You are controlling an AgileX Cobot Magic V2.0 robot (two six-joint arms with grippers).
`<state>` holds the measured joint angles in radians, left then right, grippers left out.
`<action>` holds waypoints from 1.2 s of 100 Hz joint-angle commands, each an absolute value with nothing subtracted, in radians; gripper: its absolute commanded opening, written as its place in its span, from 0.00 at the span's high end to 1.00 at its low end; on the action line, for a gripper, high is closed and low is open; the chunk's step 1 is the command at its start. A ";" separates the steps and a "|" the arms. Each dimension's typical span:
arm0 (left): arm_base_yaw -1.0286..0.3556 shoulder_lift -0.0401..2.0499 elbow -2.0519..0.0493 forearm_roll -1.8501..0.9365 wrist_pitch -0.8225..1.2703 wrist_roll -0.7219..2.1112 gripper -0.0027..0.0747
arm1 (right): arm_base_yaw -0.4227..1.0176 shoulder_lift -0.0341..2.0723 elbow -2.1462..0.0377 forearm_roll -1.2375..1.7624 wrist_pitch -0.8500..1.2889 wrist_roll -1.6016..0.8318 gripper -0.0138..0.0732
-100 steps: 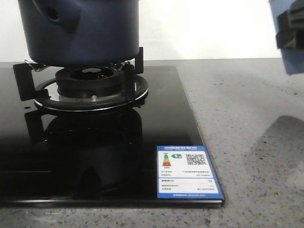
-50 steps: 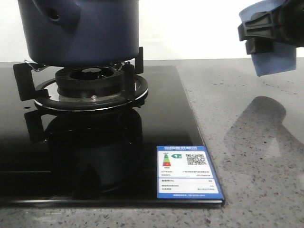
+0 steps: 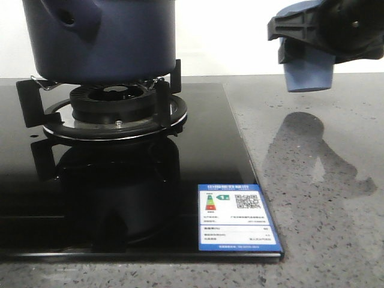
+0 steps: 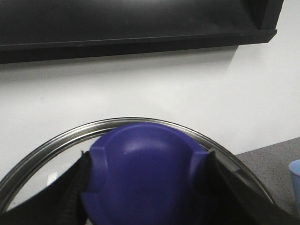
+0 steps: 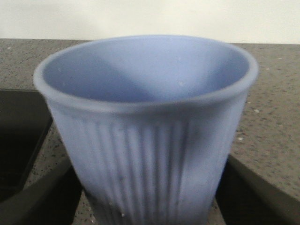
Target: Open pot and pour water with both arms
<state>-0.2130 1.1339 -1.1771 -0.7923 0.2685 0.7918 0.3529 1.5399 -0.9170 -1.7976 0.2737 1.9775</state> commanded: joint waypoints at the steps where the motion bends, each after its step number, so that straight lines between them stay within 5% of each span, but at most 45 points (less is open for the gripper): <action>1: -0.211 1.108 -1.221 -0.823 0.198 0.784 0.56 | 0.351 1.532 -0.966 -1.861 0.308 1.982 0.32; 18: -0.211 1.108 -1.221 -0.823 0.198 0.784 0.56 | 0.351 1.549 -0.977 -1.861 0.308 1.982 0.33; 37: -0.211 1.108 -1.221 -0.823 0.198 0.784 0.56 | 0.351 1.543 -0.977 -1.861 0.206 1.964 0.46; 120: -0.211 1.108 -1.221 -0.823 0.198 0.791 0.56 | 0.349 1.383 -0.977 -1.861 -0.067 1.833 0.46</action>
<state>-0.2130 1.1339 -1.1771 -0.7923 0.2692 0.7918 0.3529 1.4447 -0.9507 -1.8173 -0.0349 1.8709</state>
